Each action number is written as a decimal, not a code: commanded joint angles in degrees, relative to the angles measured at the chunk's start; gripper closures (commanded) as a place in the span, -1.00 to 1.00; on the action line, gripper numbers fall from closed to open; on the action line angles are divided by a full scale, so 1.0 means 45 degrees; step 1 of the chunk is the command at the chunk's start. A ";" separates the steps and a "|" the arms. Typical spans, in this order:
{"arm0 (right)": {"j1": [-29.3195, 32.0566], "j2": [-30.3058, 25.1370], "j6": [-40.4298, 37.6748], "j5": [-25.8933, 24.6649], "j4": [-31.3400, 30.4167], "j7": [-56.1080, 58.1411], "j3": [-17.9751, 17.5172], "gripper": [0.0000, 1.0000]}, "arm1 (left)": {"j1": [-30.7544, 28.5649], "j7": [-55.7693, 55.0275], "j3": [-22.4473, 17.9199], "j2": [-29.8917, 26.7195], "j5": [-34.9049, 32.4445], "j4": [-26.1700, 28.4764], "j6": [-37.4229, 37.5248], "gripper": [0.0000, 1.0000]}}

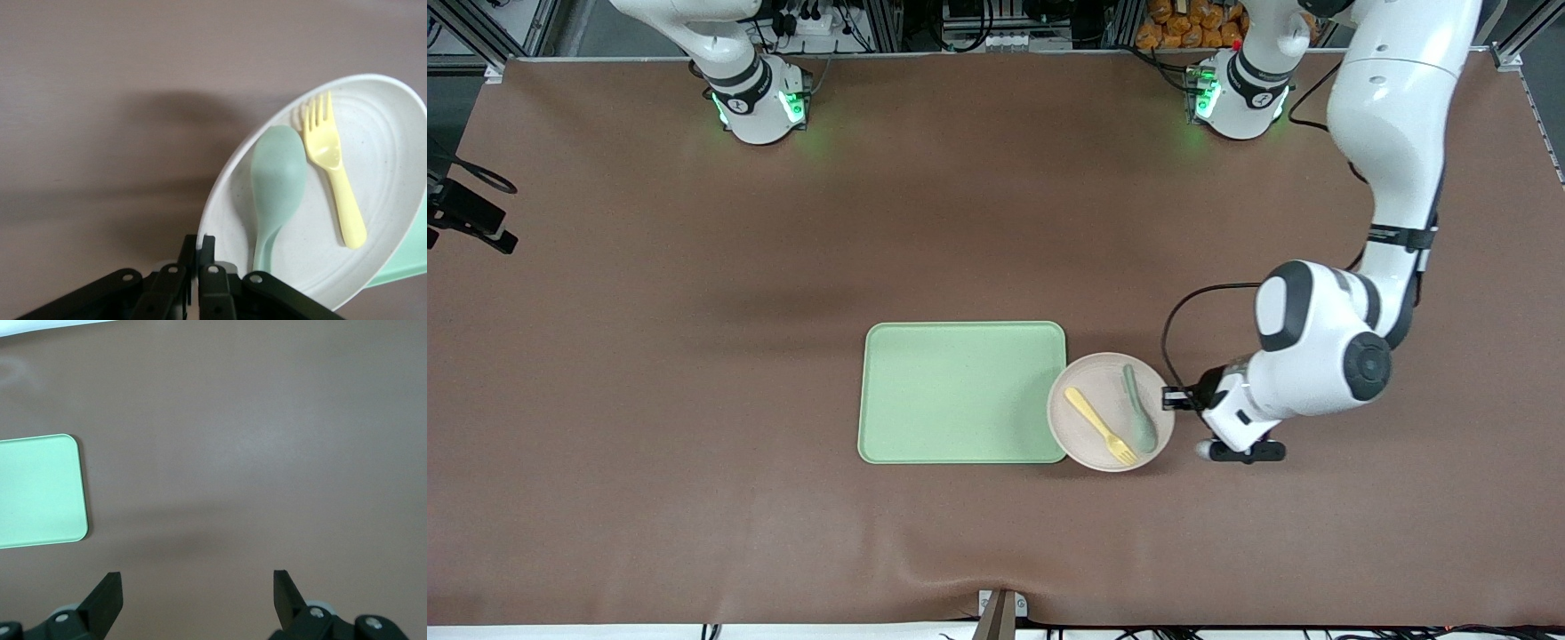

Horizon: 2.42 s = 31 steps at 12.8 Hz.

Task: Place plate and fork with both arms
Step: 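Carry the plate with the left gripper onto the green tray, then lower the plate onto the tray and open the left gripper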

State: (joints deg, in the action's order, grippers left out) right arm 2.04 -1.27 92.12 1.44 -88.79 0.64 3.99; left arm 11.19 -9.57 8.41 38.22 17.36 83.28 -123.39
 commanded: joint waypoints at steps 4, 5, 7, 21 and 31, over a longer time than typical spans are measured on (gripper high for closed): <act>0.0231 -0.0070 -0.0080 0.0031 -0.0015 0.0074 -0.0143 -1.00 | 0.1515 -0.1563 -0.0130 0.1056 0.0283 -0.0421 -0.1931 1.00; 0.0231 -0.0070 -0.0080 0.0031 -0.0015 0.0074 -0.0143 -1.00 | 0.1769 -0.1660 -0.0168 0.1135 0.0244 -0.0421 -0.2225 1.00; 0.0250 -0.0070 -0.0080 0.0031 -0.0015 0.0074 -0.0143 -1.00 | 0.2121 -0.1642 -0.0227 0.1330 0.0244 -0.0440 -0.2578 1.00; 0.0231 -0.0050 -0.0080 0.0031 -0.0034 0.0074 -0.0065 -1.00 | 0.3469 -0.2187 -0.0364 0.1995 0.0009 -0.0440 -0.3027 1.00; 0.0231 -0.0050 -0.0080 0.0031 -0.0034 0.0074 -0.0065 -1.00 | 0.4584 -0.2891 -0.1223 0.2308 -0.0010 -0.0421 -0.3497 1.00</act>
State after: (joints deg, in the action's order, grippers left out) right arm 2.04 -1.27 92.00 1.44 -88.79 0.64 4.28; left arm 30.98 -20.93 3.90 47.80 17.40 82.79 -138.84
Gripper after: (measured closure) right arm 0.000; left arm 0.947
